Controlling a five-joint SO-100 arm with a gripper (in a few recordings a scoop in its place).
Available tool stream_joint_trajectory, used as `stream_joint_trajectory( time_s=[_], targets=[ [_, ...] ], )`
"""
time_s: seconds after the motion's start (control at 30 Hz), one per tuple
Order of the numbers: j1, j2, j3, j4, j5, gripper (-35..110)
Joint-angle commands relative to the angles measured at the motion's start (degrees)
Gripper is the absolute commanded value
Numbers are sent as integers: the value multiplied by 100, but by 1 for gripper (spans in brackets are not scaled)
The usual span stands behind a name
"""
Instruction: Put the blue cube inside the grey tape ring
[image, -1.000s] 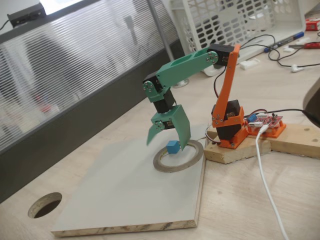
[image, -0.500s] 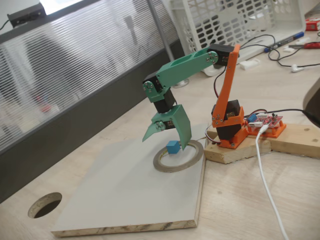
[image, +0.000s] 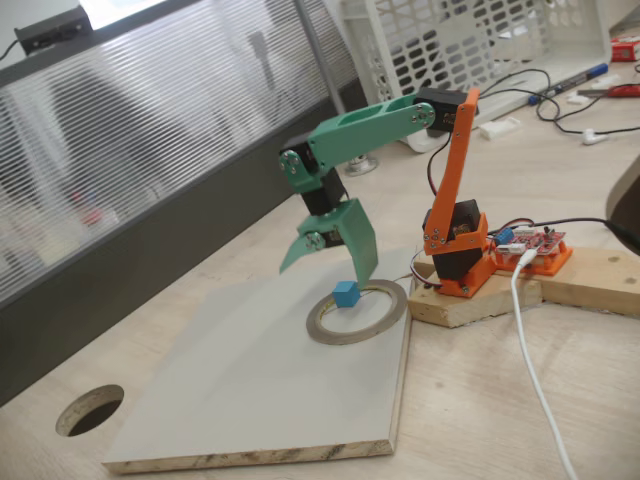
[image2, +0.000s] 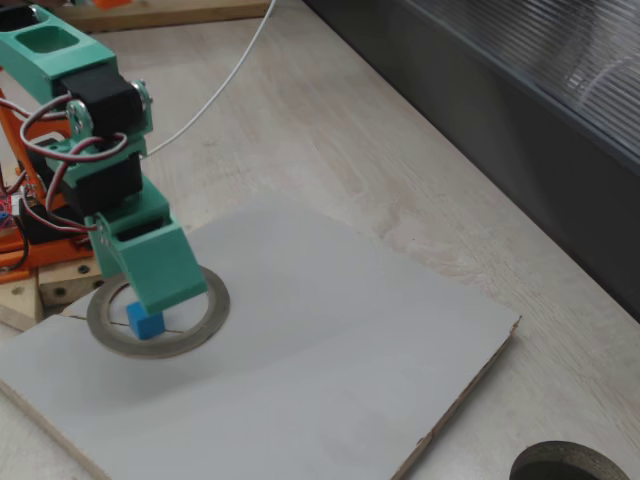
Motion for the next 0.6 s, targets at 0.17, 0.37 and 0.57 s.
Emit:
stream_joint_trajectory(
  time_s=[0.17,0.37,0.57],
  targets=[
    [79,88,-1266,1081,70,100],
    [79,97,-1257,1081,35,100],
    [97,105,-1318,1063,18,100]
  ],
)
